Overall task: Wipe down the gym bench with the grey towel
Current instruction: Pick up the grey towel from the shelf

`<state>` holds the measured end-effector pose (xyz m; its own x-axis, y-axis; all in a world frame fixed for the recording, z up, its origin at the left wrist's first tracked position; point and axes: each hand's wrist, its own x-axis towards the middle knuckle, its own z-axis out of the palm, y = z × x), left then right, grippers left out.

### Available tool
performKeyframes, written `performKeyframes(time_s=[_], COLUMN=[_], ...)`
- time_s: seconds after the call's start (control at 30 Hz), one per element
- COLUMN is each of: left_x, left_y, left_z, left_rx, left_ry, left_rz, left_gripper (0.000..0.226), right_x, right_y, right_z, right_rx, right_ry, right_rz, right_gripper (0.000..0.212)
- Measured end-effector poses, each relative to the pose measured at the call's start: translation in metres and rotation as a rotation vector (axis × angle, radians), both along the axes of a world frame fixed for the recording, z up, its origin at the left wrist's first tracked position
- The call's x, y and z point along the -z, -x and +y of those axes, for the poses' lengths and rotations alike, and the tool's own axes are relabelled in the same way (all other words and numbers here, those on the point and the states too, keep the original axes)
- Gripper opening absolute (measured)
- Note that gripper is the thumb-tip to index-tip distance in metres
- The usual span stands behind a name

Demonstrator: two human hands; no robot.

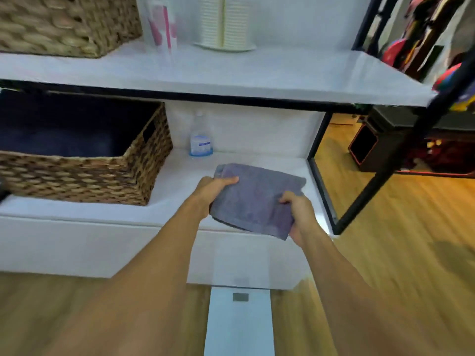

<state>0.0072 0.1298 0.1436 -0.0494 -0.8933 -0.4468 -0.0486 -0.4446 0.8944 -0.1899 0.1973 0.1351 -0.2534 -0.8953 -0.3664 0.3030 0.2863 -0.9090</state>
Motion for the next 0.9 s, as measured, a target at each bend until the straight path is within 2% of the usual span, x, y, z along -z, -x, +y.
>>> performKeyframes(time_s=[0.1,0.27,0.37,0.53,0.6,0.7,0.9], left_x=[-0.065,-0.160,-0.202,-0.248,-0.261,-0.276,-0.285], left_y=[0.012,0.066,0.119,0.215,0.254,0.312,0.417], left_z=[0.072,0.195,0.269,0.349,0.360,0.351,0.261], left_rx=[-0.025,-0.099,-0.164,-0.167,-0.152,-0.131,-0.095], left_ry=[0.050,0.244,0.368,0.411,0.418,0.466,0.502], left_rz=[0.014,0.057,0.085,0.167,0.190,0.215,0.240], left_gripper=[0.043,0.023,0.020,0.030,0.027,0.023,0.019], right_x=[-0.060,-0.154,-0.202,-0.264,-0.281,-0.298,-0.308], right_y=[0.012,0.056,0.101,0.192,0.230,0.287,0.401], right_z=[0.061,0.166,0.235,0.326,0.339,0.335,0.253], right_rx=[0.055,0.192,0.247,0.306,0.327,0.367,0.285], right_ry=[0.011,0.108,0.182,0.263,0.272,0.274,0.266], right_rz=[-0.048,0.084,0.152,0.224,0.239,0.289,0.313], right_gripper=[0.038,0.046,0.046,0.036,0.032,0.040,0.029])
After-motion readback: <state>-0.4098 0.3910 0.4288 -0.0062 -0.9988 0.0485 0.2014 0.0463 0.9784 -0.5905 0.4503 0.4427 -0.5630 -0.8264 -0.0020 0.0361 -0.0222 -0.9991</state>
